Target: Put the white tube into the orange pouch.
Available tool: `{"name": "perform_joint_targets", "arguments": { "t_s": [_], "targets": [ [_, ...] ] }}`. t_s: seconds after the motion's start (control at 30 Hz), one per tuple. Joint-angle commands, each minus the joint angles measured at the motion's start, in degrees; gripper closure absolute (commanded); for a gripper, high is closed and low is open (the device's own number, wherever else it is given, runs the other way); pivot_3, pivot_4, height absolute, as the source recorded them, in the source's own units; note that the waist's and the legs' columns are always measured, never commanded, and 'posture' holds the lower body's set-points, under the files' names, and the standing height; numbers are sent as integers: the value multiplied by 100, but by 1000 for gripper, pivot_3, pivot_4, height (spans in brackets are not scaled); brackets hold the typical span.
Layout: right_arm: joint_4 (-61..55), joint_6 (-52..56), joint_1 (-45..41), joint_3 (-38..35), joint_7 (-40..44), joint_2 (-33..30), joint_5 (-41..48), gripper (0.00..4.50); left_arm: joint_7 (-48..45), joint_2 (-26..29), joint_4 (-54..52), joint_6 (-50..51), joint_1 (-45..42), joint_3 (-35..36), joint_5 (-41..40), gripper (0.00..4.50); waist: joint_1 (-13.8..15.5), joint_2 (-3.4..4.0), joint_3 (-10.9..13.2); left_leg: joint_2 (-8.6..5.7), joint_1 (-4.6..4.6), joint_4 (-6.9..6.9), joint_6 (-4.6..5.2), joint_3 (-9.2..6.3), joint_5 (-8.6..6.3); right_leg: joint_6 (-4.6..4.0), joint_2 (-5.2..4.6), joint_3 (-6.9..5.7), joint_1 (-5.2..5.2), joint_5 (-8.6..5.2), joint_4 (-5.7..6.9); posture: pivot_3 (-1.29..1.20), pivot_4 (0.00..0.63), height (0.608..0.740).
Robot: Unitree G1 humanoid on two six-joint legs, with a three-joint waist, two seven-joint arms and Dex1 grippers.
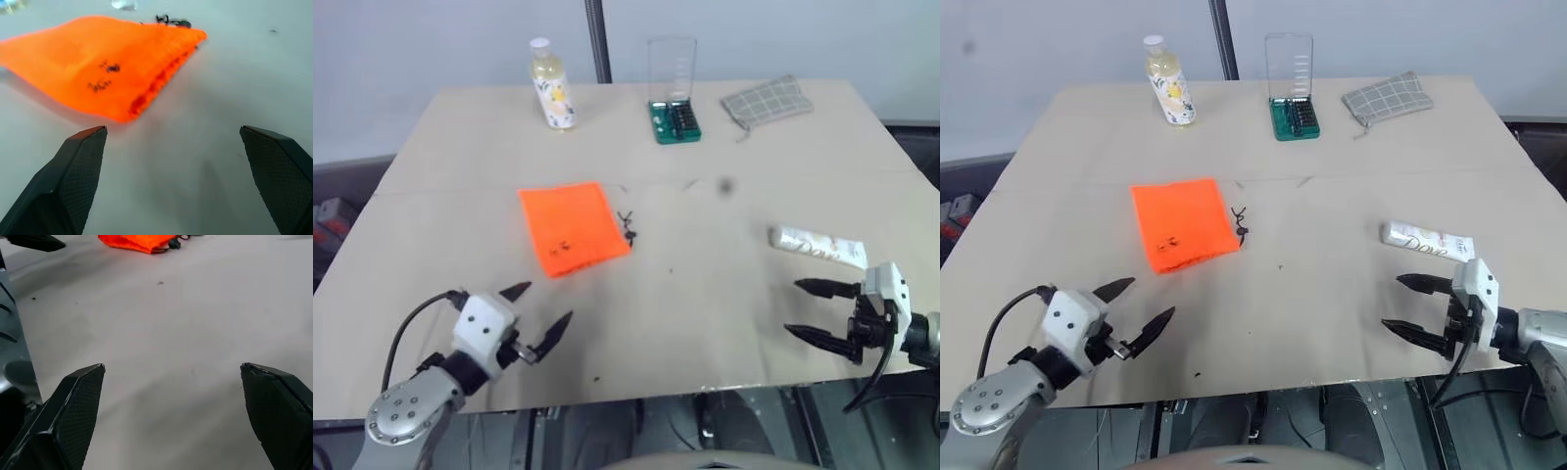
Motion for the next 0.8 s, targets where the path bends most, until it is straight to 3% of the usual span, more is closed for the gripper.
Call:
{"name": "perform_joint_targets", "arguments": {
  "t_s": [0.03,0.33,0.57,0.8],
  "targets": [
    [-482,11,-25,-15,-120,128,164,27,399,-38,106,-363,-391,-385,715,0,24,0,0,-1,1,1,0,2,0,0,0,-2,3,0,1,0,150,740],
    [-1355,287,-145,365,-604,462,280,27,1262,-98,1150,-1023,-1687,-1272,2310,0,99,0,-1,-4,3,5,0,3,1,7,3,-2,3,14,10,0,150,740],
    [-1478,308,-166,403,-817,513,223,27,1423,133,2011,-1767,-2156,-1727,3064,0,99,-1,-1,-8,1,6,0,-2,0,1,-3,-2,2,26,9,0,150,740],
    [-1493,259,-82,351,-936,543,212,27,1652,222,2314,-2066,-2427,-1694,3366,0,100,0,-1,-7,3,6,0,-6,1,1,-4,-2,2,27,12,0,150,740]
  ]
}}
